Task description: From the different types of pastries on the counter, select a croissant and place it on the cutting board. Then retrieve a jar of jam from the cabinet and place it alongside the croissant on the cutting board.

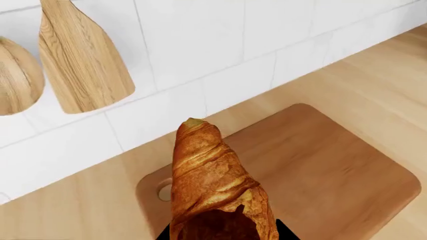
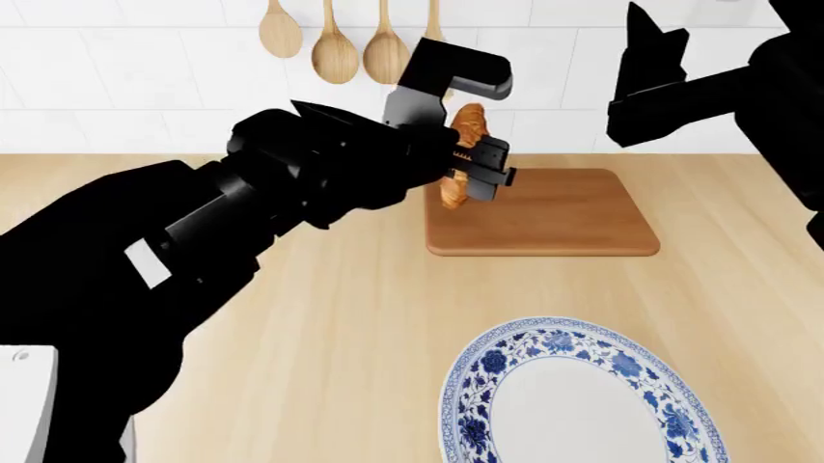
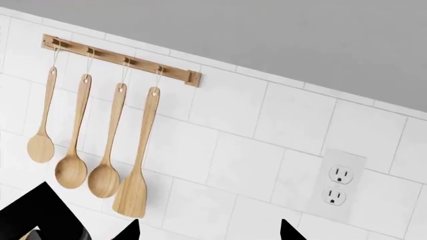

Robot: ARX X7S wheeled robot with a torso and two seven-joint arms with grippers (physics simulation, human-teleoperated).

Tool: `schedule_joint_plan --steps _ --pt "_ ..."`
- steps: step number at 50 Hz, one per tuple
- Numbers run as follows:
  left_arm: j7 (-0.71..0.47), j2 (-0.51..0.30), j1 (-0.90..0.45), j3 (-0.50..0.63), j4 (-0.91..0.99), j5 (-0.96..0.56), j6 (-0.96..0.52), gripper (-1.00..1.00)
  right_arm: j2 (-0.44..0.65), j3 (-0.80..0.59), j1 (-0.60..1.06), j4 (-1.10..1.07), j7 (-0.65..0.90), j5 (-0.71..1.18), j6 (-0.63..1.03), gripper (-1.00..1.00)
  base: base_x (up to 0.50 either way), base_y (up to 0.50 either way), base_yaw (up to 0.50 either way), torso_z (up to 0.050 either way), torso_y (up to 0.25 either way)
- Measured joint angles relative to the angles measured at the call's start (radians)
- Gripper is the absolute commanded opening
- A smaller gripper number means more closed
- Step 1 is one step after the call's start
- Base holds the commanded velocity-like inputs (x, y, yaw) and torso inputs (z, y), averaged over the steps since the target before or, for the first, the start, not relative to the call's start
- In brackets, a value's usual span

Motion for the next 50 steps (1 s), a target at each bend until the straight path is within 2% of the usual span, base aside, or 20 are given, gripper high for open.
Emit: schedule_joint_plan --steps 13,25,37,50 --pt "0.038 0.0 0.016 0.0 0.021 0.011 0.084 -1.0 -0.003 -0.008 -0.014 0.0 -0.012 -0.021 -0.019 1.0 0.0 0.0 0.0 0.0 0.0" --pt "0.066 0.001 0.007 -0.003 0.04 0.041 0.116 -1.0 0.002 -0.009 -0.004 0.003 -0.008 -0.013 -0.018 1.0 0.0 0.0 0.0 0.0 -0.166" --pt "0.072 0.0 0.002 -0.002 0.033 0.037 0.12 -1.0 0.021 -0.017 0.116 0.041 0.017 0.047 0.042 1.0 0.0 0.0 0.0 0.0 -0.004" --pt "0.069 0.0 0.009 -0.003 0.025 0.039 0.113 -1.0 0.039 -0.032 0.207 0.07 0.023 0.076 0.084 1.0 0.0 0.0 0.0 0.0 -0.175"
